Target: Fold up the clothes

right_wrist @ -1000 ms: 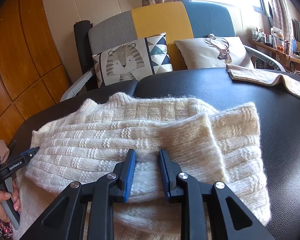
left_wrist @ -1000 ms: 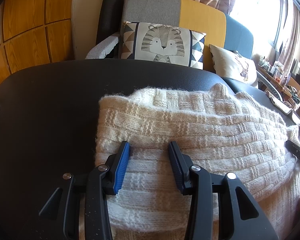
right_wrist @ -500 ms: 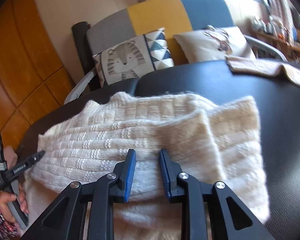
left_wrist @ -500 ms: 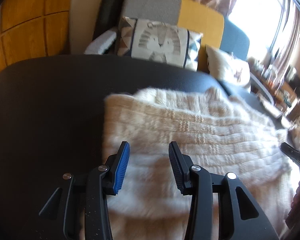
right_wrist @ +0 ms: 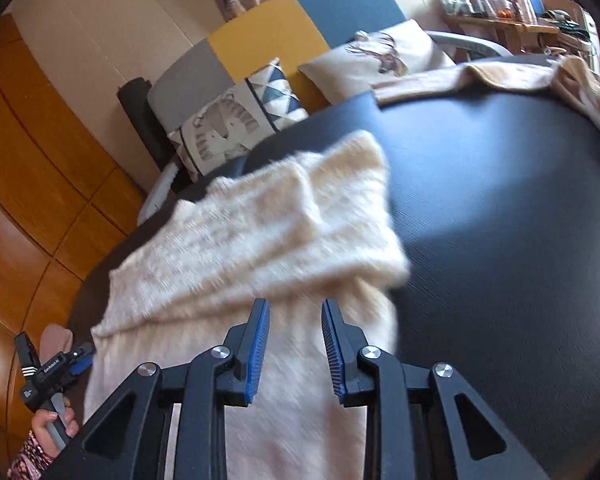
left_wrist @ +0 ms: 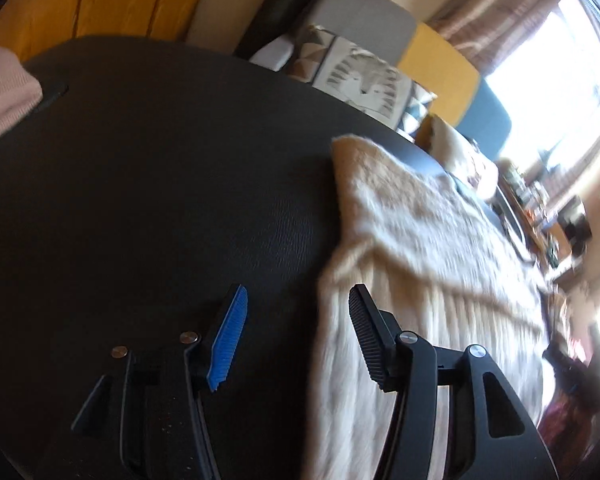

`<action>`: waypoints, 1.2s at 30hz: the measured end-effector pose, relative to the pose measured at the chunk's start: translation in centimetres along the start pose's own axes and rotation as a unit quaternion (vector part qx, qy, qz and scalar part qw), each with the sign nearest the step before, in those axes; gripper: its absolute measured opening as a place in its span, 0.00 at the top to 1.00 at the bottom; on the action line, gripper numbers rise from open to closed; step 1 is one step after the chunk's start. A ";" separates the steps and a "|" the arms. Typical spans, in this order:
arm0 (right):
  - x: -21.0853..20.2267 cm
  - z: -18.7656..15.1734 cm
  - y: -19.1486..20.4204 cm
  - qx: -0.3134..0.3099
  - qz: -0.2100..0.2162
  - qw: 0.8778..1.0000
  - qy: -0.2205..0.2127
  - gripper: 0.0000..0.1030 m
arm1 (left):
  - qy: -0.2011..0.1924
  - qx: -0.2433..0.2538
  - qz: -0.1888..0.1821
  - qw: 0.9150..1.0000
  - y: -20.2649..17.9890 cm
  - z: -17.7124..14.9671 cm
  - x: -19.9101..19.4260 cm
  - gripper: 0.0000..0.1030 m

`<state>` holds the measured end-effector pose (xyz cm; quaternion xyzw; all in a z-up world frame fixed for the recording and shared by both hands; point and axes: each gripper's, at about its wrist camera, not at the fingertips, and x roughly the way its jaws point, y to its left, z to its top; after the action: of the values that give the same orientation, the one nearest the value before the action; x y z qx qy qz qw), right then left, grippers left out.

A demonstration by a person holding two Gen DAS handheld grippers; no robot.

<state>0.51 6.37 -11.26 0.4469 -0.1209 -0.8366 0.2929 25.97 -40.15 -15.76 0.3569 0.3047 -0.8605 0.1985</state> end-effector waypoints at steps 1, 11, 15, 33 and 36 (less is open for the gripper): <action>-0.7 -0.7 -0.7 0.003 0.000 1.000 0.004 0.74 | 0.002 0.014 0.003 1.000 -0.1 -0.7 -0.6 0.45; -6.2 -7.4 -4.3 0.026 0.000 1.000 0.011 0.73 | -0.054 0.134 0.026 0.989 -3.7 -5.2 -4.0 0.45; -7.1 -7.3 -0.7 -0.043 0.010 0.999 -0.019 0.73 | -0.105 0.198 0.026 0.974 -8.1 -3.5 -3.5 0.45; 8.0 -5.1 19.2 -0.249 0.021 0.968 0.025 0.73 | -0.091 0.259 0.250 0.928 -9.7 1.8 5.0 0.80; 9.6 -6.2 18.8 -0.261 -0.010 0.965 0.020 0.73 | -0.075 0.223 0.216 0.948 -8.5 2.4 4.7 0.89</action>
<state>8.68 -14.05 -12.62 0.3725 0.1123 -0.8330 0.3933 16.87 -36.09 -14.62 0.3838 0.0045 -0.8673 0.3171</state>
